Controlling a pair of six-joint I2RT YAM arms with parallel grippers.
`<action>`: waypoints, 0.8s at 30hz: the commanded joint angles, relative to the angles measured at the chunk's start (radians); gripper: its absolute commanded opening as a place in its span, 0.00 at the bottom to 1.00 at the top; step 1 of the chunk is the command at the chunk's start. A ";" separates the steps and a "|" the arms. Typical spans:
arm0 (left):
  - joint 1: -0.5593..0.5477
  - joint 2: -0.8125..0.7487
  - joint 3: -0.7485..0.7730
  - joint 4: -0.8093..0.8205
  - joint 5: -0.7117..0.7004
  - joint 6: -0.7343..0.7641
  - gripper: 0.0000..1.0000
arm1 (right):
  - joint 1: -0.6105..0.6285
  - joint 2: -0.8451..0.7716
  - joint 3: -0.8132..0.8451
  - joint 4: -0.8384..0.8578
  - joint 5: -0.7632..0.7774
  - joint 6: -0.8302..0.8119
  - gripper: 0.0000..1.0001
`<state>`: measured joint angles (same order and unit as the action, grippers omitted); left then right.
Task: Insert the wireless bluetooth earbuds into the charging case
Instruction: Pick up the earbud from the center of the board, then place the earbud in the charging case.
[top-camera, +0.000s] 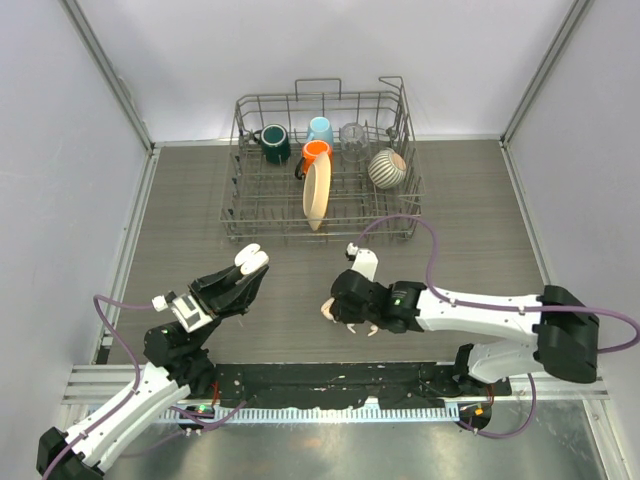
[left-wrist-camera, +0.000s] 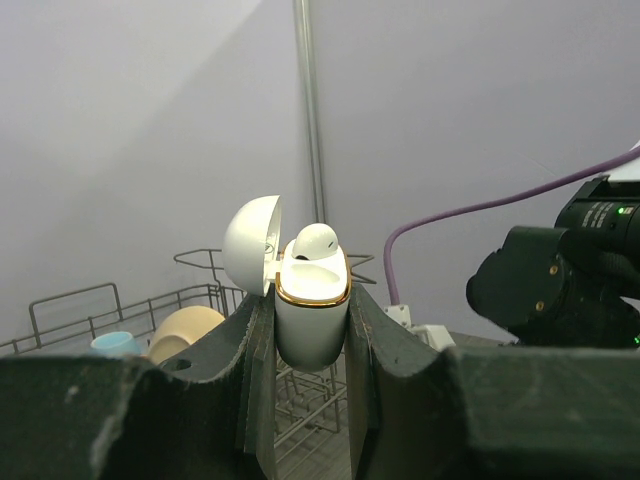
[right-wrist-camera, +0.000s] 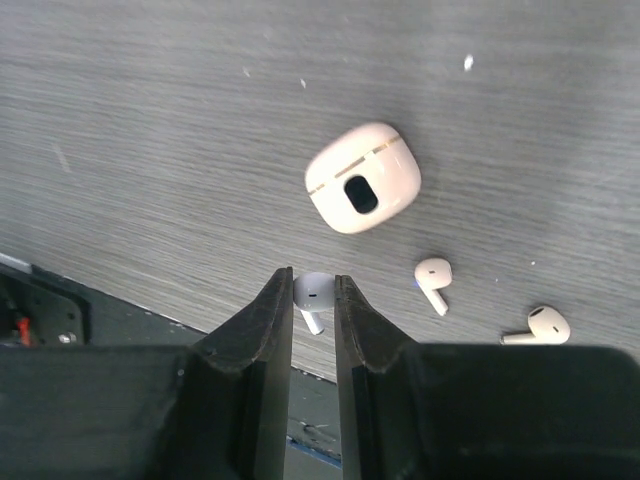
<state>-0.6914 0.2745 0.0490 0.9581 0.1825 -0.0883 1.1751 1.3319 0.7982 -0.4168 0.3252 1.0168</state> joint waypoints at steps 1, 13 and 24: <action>0.003 0.009 -0.074 0.021 -0.018 0.012 0.00 | 0.004 -0.103 -0.010 0.079 0.124 -0.027 0.01; 0.003 0.066 -0.069 0.056 -0.023 0.015 0.00 | 0.004 -0.321 -0.089 0.369 0.317 -0.176 0.01; 0.003 0.129 -0.057 0.094 -0.021 0.015 0.00 | 0.006 -0.393 -0.137 0.895 0.246 -0.515 0.01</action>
<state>-0.6914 0.3859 0.0490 0.9829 0.1753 -0.0883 1.1763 0.9497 0.6567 0.2073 0.5850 0.6704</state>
